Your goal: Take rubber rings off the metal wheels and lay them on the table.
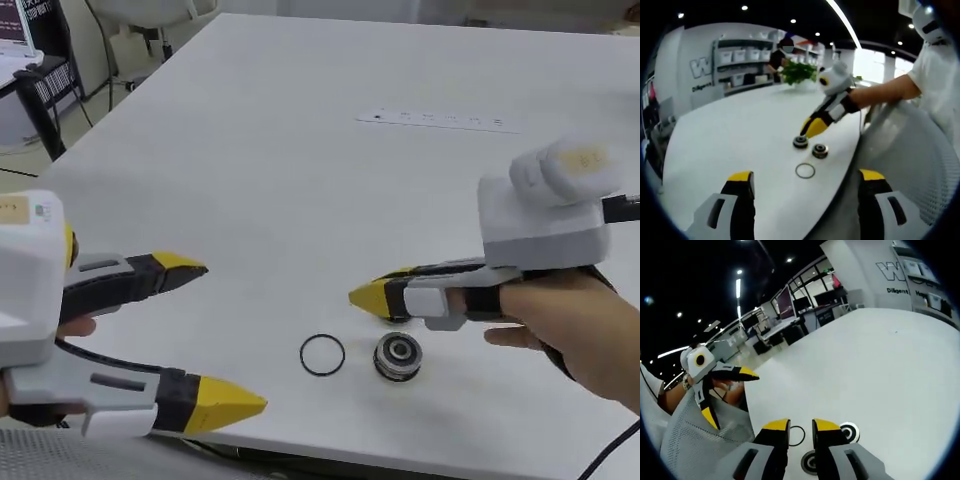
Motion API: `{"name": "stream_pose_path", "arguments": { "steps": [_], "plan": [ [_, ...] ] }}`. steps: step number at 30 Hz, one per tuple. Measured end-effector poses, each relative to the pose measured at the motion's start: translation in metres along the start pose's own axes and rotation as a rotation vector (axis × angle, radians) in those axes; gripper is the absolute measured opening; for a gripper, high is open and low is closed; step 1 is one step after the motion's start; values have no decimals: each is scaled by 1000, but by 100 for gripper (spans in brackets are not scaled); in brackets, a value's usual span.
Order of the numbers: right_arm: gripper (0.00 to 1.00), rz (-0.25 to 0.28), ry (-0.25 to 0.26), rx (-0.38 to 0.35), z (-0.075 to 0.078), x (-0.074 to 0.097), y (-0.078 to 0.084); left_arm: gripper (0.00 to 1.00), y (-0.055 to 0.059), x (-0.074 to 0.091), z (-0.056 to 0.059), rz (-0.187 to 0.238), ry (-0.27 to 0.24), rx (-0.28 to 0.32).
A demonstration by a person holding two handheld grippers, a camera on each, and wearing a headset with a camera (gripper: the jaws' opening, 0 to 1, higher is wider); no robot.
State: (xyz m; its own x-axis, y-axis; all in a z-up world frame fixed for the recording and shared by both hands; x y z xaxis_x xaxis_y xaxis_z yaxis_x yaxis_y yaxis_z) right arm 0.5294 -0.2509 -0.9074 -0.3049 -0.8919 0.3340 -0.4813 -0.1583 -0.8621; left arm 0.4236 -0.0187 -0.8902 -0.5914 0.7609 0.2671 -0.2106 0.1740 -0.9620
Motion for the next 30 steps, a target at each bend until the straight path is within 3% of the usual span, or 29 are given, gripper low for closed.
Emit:
{"name": "stream_pose_path", "arguments": {
  "steps": [8,12,15,20,25,30],
  "plan": [
    [18,50,-2,64,-2,19,-13,87,0,0,0,7,4,8],
    [18,65,0,90,-1,29,-17,87,-3,0,-1,44,-1,28],
    [18,77,1,110,0,37,-18,87,-3,0,-1,45,-1,27],
    [19,101,15,119,5,53,-17,91,-6,-1,0,42,30,5],
    [19,85,40,116,14,60,-8,90,-15,-2,-3,62,28,-2],
    [19,52,33,116,20,58,-1,90,-29,-9,-3,69,49,-43]
  ]
}}
Point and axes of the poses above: the centre of the closed fingertips' face, and the gripper's own axes: x roughly backward along the fingers, z roughly to its right, y roughly out of its underside, the point moved 10 cm from there along x, roughly backward along the fingers, and after that the axes turned 12 degrees about z, right-handed, at the moved point
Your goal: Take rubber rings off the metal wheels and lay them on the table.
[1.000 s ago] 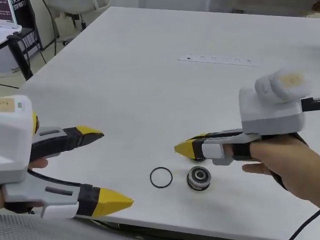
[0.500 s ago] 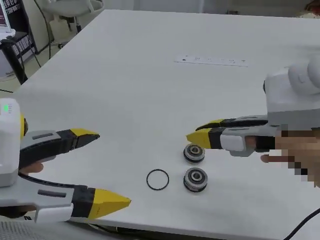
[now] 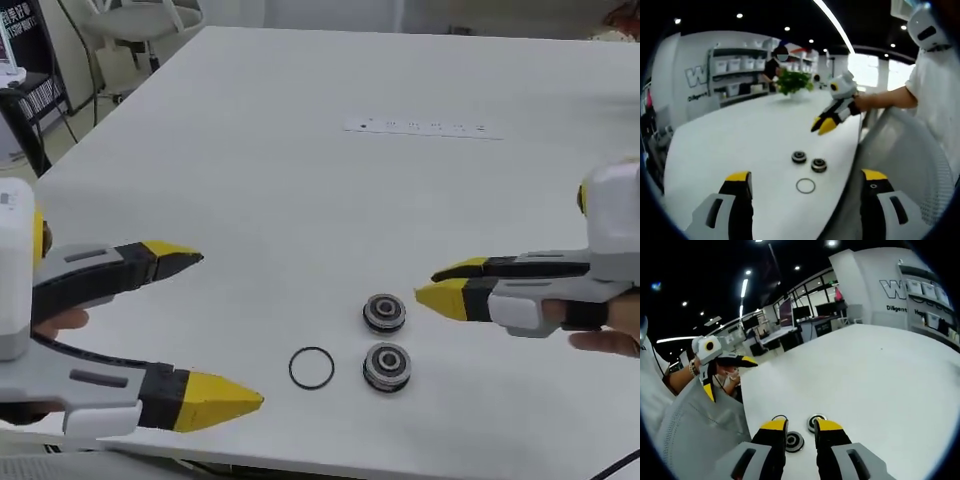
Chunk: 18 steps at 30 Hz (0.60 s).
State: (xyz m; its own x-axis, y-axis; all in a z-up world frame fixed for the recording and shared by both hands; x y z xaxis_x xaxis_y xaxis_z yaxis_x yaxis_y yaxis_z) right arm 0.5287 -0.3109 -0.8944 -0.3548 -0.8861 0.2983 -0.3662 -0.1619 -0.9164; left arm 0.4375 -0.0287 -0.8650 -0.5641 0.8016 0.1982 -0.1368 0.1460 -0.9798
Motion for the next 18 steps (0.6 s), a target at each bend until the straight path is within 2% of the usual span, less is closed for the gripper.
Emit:
{"name": "stream_pose_path", "arguments": {
  "steps": [4,6,11,14,17,18],
  "plan": [
    [19,-41,-22,3,1,-2,8,90,-15,-11,-1,8,32,-48],
    [19,-59,-36,-22,2,-3,12,90,-22,-17,-1,14,49,-65],
    [20,-87,-49,-47,3,-5,19,88,-40,-36,-2,57,90,-97],
    [20,-108,-59,-50,4,-6,23,88,-51,-53,4,61,121,-130],
    [20,-126,-70,-48,3,-8,26,87,-60,-75,18,59,164,-163],
    [20,-132,-73,-48,3,-8,27,87,-61,-79,16,61,174,-170]
  ]
}}
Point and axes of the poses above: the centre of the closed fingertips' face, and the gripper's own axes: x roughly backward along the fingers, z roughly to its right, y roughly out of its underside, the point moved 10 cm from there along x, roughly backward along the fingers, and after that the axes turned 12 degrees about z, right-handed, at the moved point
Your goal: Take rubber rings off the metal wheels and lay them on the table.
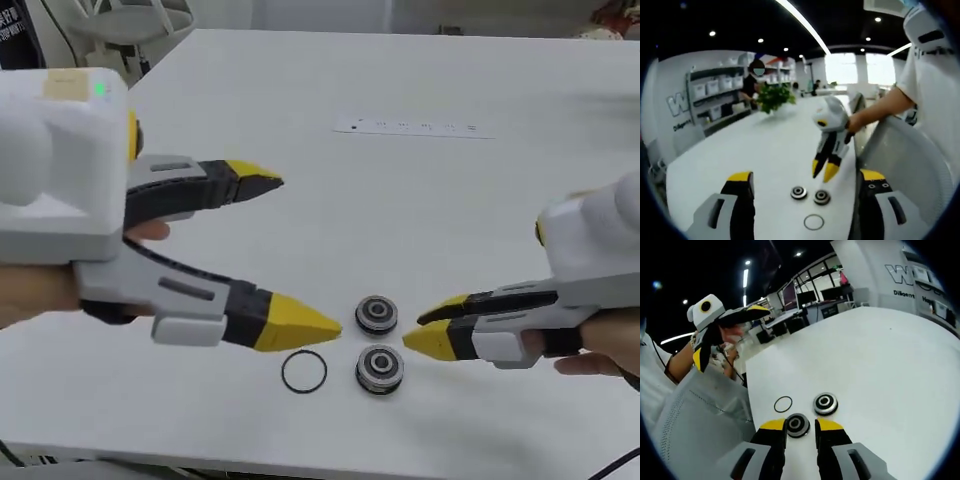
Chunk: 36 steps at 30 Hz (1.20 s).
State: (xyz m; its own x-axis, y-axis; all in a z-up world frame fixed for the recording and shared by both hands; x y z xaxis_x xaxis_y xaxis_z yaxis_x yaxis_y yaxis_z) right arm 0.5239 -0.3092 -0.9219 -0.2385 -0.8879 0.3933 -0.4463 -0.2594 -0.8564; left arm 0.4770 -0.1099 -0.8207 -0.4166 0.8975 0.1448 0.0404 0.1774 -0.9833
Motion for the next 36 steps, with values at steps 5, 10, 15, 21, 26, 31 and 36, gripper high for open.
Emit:
{"name": "stream_pose_path", "arguments": {
  "steps": [5,10,15,21,26,31,36],
  "plan": [
    [20,-22,-7,-4,1,-2,5,83,4,-26,-1,1,55,-15],
    [20,-55,-22,6,-1,-3,10,81,19,-41,-16,19,65,23],
    [21,-93,-37,16,1,-6,16,77,38,-50,-26,18,49,25],
    [22,-126,-45,26,2,-9,22,70,68,-47,-27,0,23,63],
    [22,-141,-50,31,3,-12,25,58,81,-44,-24,-56,48,69],
    [21,-152,-54,26,2,-13,27,53,87,-52,-9,-95,126,47],
    [21,-156,-55,41,2,-15,28,45,101,-57,-1,-158,180,47]
  ]
}}
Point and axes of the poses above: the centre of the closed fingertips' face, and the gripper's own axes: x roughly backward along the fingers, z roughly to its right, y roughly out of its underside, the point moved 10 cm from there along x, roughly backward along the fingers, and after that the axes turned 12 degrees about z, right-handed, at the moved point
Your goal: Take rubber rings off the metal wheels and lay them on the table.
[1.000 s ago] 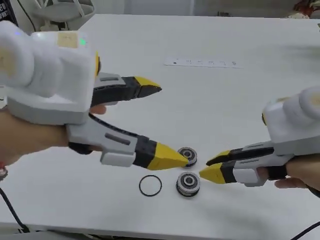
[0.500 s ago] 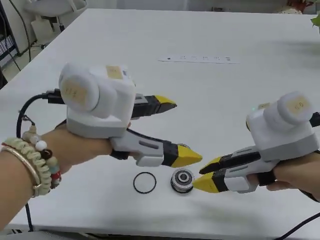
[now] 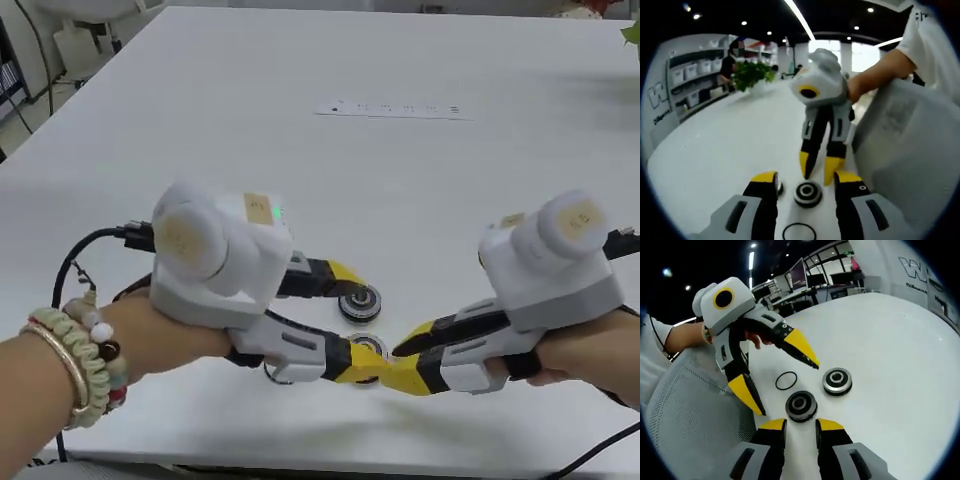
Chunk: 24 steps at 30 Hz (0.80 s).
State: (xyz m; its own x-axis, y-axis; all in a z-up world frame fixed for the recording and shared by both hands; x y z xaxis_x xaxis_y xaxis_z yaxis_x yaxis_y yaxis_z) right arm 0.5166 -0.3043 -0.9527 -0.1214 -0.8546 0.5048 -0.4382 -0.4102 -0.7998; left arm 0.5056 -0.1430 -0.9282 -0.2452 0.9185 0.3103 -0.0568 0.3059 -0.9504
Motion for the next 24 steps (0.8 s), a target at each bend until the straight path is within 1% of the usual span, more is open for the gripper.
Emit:
{"name": "stream_pose_path", "arguments": {
  "steps": [2,6,8,12,16,17,18,19,22,24],
  "plan": [
    [21,-1,1,10,-1,-1,0,42,5,-2,0,-20,1,0],
    [21,-4,-3,24,-2,-3,0,31,10,-2,-1,-37,2,1],
    [21,-7,-5,29,-1,-3,0,29,12,-2,-2,-35,-11,9],
    [20,-4,-4,33,-1,-3,-1,25,15,-2,-2,-42,-18,22],
    [20,-2,-3,38,-2,-3,-1,22,20,-4,-1,-57,-13,33],
    [20,-2,-4,42,-2,-3,-1,21,23,-5,0,-72,-7,37],
    [20,-3,-4,44,-2,-3,-1,20,22,-6,0,-46,-10,51],
    [20,-4,-3,48,-2,-3,-1,19,23,-6,-1,-54,-9,51],
    [21,-5,-3,56,-2,-3,-1,16,24,-7,-1,-50,-11,52],
    [21,-5,-4,65,-2,-3,-1,15,24,-7,-1,-48,-24,60]
  ]
}}
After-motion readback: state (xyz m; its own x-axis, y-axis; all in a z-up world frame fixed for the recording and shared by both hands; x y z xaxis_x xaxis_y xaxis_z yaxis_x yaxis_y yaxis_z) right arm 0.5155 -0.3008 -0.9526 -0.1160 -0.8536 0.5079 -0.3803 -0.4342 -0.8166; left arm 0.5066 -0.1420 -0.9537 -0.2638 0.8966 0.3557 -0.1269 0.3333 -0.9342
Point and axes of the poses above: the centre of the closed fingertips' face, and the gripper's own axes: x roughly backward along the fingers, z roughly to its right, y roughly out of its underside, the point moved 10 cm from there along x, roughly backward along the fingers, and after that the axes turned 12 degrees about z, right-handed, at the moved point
